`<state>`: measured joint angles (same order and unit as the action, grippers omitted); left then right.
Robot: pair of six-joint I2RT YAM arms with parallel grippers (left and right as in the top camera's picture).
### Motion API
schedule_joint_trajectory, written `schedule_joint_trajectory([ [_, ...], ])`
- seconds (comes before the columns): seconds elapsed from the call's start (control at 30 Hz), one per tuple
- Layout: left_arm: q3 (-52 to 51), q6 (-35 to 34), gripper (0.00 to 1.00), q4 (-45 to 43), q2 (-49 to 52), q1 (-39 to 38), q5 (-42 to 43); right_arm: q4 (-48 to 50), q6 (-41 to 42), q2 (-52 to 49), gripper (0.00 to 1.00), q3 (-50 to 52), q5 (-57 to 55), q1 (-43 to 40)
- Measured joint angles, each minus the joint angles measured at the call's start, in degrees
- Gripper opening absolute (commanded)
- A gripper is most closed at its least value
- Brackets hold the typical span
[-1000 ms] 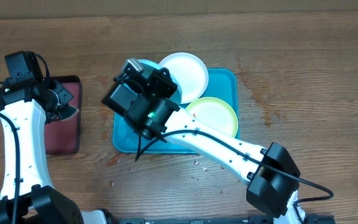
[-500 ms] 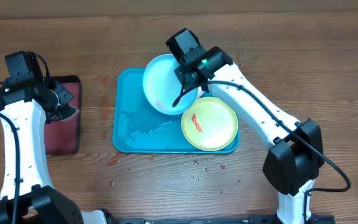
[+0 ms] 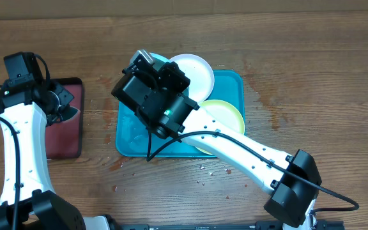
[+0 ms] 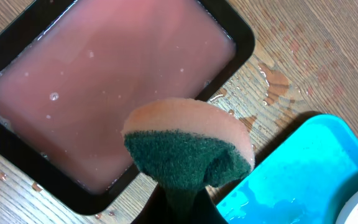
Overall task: Clean dirty plates on tray and stack at the side
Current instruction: 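Lift and tilt the light blue plate with the right gripper, then carry the light blue plate right and set it on the table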
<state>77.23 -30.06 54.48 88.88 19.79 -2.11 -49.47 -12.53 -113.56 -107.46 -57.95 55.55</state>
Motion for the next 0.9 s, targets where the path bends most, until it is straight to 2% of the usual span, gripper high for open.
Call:
schedule_joint_trajectory([
  [0.2,0.00,-0.04,0.04,0.00,0.00,0.20,0.00,-0.31,1.49,0.02,0.04,0.00,4.20,-0.92],
  [0.33,0.00,-0.02,0.04,0.07,0.00,0.20,0.00,-1.14,8.48,0.02,0.04,0.00,15.10,-5.14],
  [0.43,0.00,-0.02,0.04,0.22,0.00,0.20,0.00,-2.47,14.36,0.02,0.04,0.00,25.38,-11.43],
  [0.53,0.00,-0.02,0.04,0.42,0.00,0.20,0.04,-5.77,21.79,0.02,0.04,0.00,37.88,-22.84],
  [0.67,0.00,-0.02,0.04,0.42,0.00,0.20,0.22,-8.74,26.97,0.02,0.04,0.17,50.53,-38.27],
  [0.9,0.00,-0.02,0.04,0.39,0.00,0.20,0.22,-12.41,30.08,0.02,0.04,4.17,62.27,-60.30],
])
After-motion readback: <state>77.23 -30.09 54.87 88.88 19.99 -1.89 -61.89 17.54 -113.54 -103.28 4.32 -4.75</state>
